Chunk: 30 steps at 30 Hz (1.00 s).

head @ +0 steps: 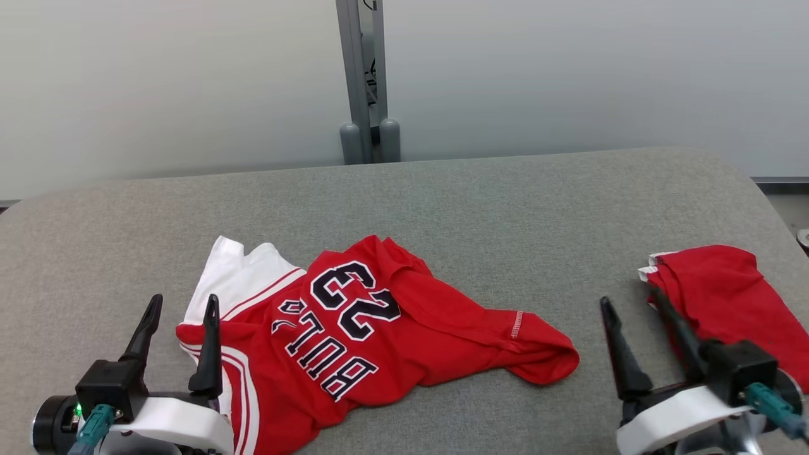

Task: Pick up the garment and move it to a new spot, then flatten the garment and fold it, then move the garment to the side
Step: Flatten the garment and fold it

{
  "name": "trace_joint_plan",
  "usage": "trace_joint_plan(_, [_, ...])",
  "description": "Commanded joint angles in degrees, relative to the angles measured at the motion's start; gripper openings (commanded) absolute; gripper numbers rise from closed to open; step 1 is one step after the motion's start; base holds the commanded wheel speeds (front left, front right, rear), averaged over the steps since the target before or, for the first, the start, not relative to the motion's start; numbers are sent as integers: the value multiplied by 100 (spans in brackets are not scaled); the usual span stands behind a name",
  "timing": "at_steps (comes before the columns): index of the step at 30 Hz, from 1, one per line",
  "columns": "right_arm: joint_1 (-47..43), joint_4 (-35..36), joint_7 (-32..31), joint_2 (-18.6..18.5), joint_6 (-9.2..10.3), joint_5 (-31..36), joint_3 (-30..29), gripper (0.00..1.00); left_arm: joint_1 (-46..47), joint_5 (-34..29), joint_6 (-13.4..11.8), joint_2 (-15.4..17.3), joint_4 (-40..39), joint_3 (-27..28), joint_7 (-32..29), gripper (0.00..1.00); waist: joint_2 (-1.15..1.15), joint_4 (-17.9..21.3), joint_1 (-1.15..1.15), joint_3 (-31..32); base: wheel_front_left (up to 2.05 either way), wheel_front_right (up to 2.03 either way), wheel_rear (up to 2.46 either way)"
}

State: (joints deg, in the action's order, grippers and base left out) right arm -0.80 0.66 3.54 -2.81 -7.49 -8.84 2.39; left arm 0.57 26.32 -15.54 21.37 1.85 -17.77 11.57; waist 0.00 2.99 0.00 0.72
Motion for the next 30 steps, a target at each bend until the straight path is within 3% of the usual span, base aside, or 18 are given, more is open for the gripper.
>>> trace_joint_plan(1, [40,-86,-66,-34,-1,85,198,100,124,-29,-22,24,-38,6,6,100,0,-91,0,-14,0,0,0])
trace_joint_plan(10, [570,-1112,-120,-410,-1,-41,1748,100,370,-43,10,-56,-94,-42,69,100,0,-732,0,-265,0,0,0])
trace_joint_plan(20, [2018,-2639,35,-603,-1,-79,2355,100,683,-34,184,-294,186,-132,245,100,0,-1407,0,-814,0,0,0])
trace_joint_plan(29, [2978,-3847,37,-571,-1,61,2614,100,951,-90,361,-520,540,-160,324,100,0,-1622,0,-1061,0,0,0])
trace_joint_plan(30, [3055,-3953,61,-573,-1,98,2598,64,972,-106,384,-531,571,-148,333,100,0,-1625,0,-1076,0,0,0])
